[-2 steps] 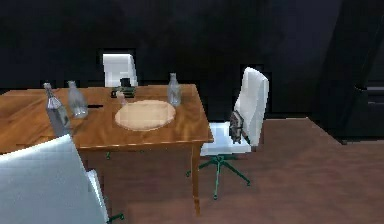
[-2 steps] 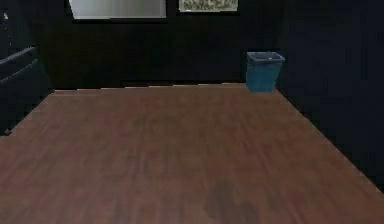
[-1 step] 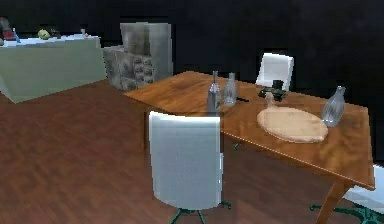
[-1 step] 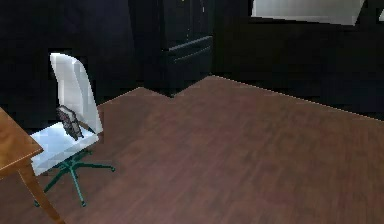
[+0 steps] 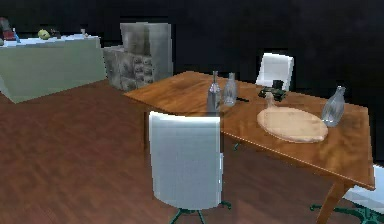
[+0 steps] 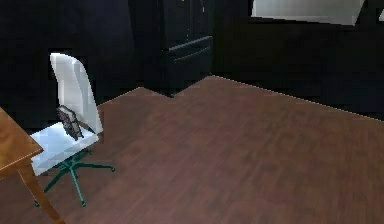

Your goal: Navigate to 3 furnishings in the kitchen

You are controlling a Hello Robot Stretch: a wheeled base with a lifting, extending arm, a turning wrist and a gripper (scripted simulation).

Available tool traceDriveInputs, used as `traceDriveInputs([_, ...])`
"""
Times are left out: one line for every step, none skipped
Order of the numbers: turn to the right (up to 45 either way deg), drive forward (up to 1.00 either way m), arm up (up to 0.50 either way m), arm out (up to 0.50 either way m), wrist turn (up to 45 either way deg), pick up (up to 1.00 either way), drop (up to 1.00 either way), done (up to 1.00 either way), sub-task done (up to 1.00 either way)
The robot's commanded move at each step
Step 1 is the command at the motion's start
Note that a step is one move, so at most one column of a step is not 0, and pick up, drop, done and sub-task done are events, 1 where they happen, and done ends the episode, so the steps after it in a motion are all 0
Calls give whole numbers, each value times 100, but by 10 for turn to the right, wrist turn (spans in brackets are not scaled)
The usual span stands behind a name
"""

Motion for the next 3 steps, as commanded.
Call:
traceDriveInputs([450,0,0,0,0,0,0,0,0])
traceDriveInputs([180,0,0,0,0,0,0,0,0])
traceDriveInputs([0,15,0,0,0,0,0,0,0])
